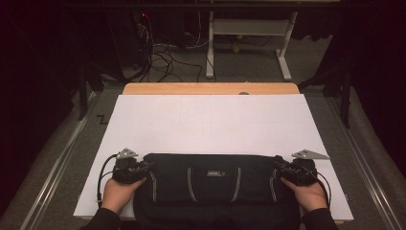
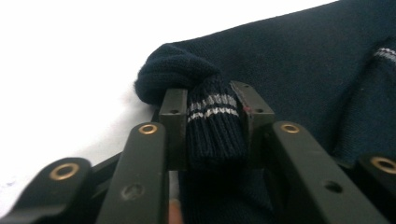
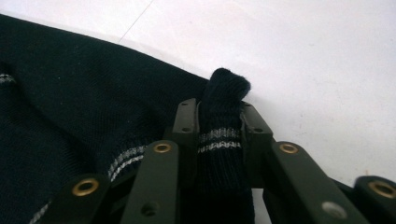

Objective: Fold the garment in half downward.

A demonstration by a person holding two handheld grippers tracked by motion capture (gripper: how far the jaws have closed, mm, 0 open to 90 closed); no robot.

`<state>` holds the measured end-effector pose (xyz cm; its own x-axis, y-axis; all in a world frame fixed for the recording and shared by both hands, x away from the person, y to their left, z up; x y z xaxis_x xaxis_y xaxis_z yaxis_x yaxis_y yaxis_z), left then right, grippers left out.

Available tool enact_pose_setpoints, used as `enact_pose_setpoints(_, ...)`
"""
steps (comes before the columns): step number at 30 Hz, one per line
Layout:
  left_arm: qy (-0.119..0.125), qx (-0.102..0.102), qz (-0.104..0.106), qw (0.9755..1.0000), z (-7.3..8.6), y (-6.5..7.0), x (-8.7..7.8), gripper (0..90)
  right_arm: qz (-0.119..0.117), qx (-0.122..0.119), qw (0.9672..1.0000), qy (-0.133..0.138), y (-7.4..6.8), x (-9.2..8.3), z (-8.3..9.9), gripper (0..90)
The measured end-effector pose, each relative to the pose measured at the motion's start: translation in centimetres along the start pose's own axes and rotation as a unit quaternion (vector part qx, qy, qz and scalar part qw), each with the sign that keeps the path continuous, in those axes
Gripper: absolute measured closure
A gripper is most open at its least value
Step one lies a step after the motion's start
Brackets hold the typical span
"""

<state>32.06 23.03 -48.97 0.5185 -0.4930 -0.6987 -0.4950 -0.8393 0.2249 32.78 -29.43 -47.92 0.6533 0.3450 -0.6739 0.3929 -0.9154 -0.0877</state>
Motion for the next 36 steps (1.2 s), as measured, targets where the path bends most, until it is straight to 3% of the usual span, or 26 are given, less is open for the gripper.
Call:
enact_pose_setpoints(4, 0.009, -0.012, 0.009, 0.9998, 0.0, -0.1, -0.2, 69.7, 0.006, -0.01, 0.9999, 0.005, -0.2, -0.1, 0.0, 76.0)
enact_pose_setpoints(7, 0.045, -0.016, 0.019, 0.9987, -0.2, 0.2, -1.1, 71.6, 0.019, -0.023, 0.9995, 0.012, -0.5, -0.3, 0.0, 76.5)
enact_pose_setpoints(10, 0.072, 0.005, 0.006, 0.9974, -0.5, 0.9, -1.8, 72.3, 0.029, -0.026, 0.9987, 0.034, -0.6, -0.8, -0.3, 77.1)
enact_pose_setpoints(17, 0.101, 0.011, -0.003, 0.9948, -0.8, 1.0, -2.4, 73.4, 0.037, -0.033, 0.9968, 0.063, -0.7, -1.9, -0.7, 77.9)
enact_pose_setpoints(18, 0.105, 0.014, -0.005, 0.9944, -0.9, 1.0, -2.6, 73.5, 0.038, -0.037, 0.9956, 0.078, -0.7, -2.3, -1.0, 78.2)
enact_pose_setpoints(27, 0.116, 0.039, -0.024, 0.9922, -2.0, 1.3, -3.3, 74.4, 0.041, -0.053, 0.9925, 0.102, -1.0, -2.8, -2.0, 78.7)
enact_pose_setpoints(36, 0.124, 0.037, -0.032, 0.9911, -3.2, 0.7, -3.1, 74.8, 0.046, -0.067, 0.9912, 0.104, -1.1, -2.8, -3.5, 78.9)
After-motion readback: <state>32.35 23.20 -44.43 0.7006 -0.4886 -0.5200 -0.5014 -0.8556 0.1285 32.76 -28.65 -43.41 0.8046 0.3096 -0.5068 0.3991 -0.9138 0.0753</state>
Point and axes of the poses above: each handheld gripper's, and its own axes: x roughly forward along the jaws, z roughly out of its underside, y roughly to its right, the point moved 1 cm from there along x, roughly forward along the jaws, and after that the axes turned 1 degree about x, right-handed, at the moved point
